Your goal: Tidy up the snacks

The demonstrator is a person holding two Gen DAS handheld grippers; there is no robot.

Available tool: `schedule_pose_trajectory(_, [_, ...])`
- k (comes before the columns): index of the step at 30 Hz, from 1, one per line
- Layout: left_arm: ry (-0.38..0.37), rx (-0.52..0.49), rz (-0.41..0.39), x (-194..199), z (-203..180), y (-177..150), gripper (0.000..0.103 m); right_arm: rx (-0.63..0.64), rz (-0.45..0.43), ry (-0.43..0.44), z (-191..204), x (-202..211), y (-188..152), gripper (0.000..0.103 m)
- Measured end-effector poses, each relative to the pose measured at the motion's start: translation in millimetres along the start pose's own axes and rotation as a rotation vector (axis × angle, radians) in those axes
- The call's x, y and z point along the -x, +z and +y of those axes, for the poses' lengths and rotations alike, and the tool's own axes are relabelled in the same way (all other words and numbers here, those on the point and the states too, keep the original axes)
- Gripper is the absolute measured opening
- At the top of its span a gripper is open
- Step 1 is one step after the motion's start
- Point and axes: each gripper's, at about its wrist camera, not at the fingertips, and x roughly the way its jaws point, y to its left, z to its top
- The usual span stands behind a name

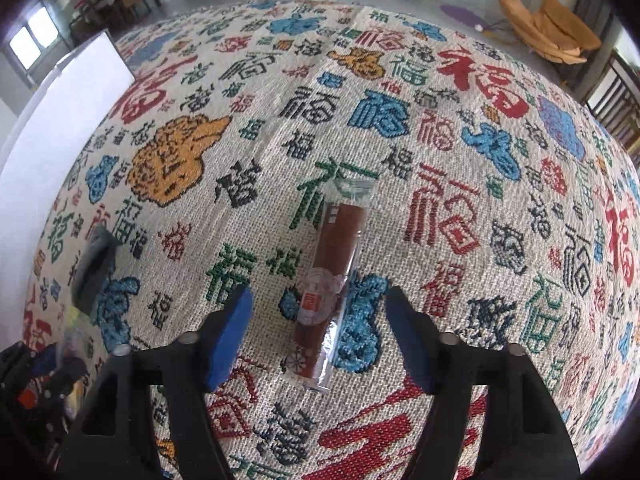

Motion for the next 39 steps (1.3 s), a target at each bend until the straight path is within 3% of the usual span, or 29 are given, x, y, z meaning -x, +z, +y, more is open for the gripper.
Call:
schedule_pose_trajectory(2, [-0.027,0.031,-0.039,22.3,8.1,3.0,0.019,0.0,-0.01,-0.038,0.0,3.2,-1.6,0.022])
schedule_pose_trajectory(3, [-0.04,0.05,-0.063,34.5,12.6,5.2,0.019,-0.02,-0.01,-0.026,-1.6,5.7,-2.0,0.019])
schedule_pose_trajectory(7, [-0.086,0.131,-0.155,84.7,34.9,18.2,0.019,-0.06,-0.056,0.036,1.6,32.5,-2.7,0.018])
schedule_pose_trajectory(11, [-0.094,0.204,-0.249,139.9,72.8,35.5,0.019,-0.083,-0.126,0.186,24.8,77.3,9.5,0.018])
schedule_pose_trajectory(14, [-0.014,0.235,-0.295,174.2,112.3,48.1,0.019,-0.027,-0.199,0.295,71.3,119.3,32.6,0.018])
schedule_pose_trajectory(18, [0.147,0.291,-0.287,190.5,174.0,56.1,0.019,0.111,-0.241,0.429,169.9,156.8,63.7,0.018])
schedule_pose_trajectory(22, [0.284,0.338,-0.233,182.8,227.2,49.7,0.02,0.285,-0.262,0.465,279.7,165.1,74.0,0.018])
schedule_pose_trajectory(23, [0.309,0.348,-0.22,179.7,236.0,45.0,0.024,0.323,-0.269,0.455,303.0,162.6,73.1,0.019])
schedule_pose_trajectory(24, [0.339,0.362,-0.21,176.9,244.1,41.8,0.032,0.355,-0.275,0.441,322.6,159.2,72.8,0.02])
schedule_pose_trajectory(25, [0.356,0.378,-0.202,174.6,251.5,37.9,0.049,0.38,-0.283,0.427,340.2,154.6,71.3,0.026])
schedule_pose_trajectory(26, [0.365,0.392,-0.203,174.8,257.2,33.1,0.067,0.405,-0.285,0.416,354.9,149.1,71.3,0.034])
schedule_pose_trajectory(27, [0.375,0.401,-0.211,177.2,261.5,26.0,0.074,0.423,-0.287,0.402,364.5,144.2,70.4,0.051])
schedule_pose_trajectory(29, [0.396,0.406,-0.238,181.8,263.4,17.2,0.091,0.44,-0.317,0.373,374.4,140.7,67.1,0.053])
schedule_pose_trajectory(33, [0.444,0.405,-0.271,194.6,261.3,9.9,0.098,0.468,-0.403,0.367,369.5,156.1,56.8,0.056])
schedule_pose_trajectory(37, [0.555,0.378,-0.313,211.2,241.9,12.0,0.103,0.491,-0.665,0.417,355.5,202.4,32.0,0.089])
schedule_pose_trajectory(39, [0.617,0.371,-0.32,218.4,231.3,15.7,0.103,0.551,-0.689,0.392,362.5,206.5,26.8,0.089])
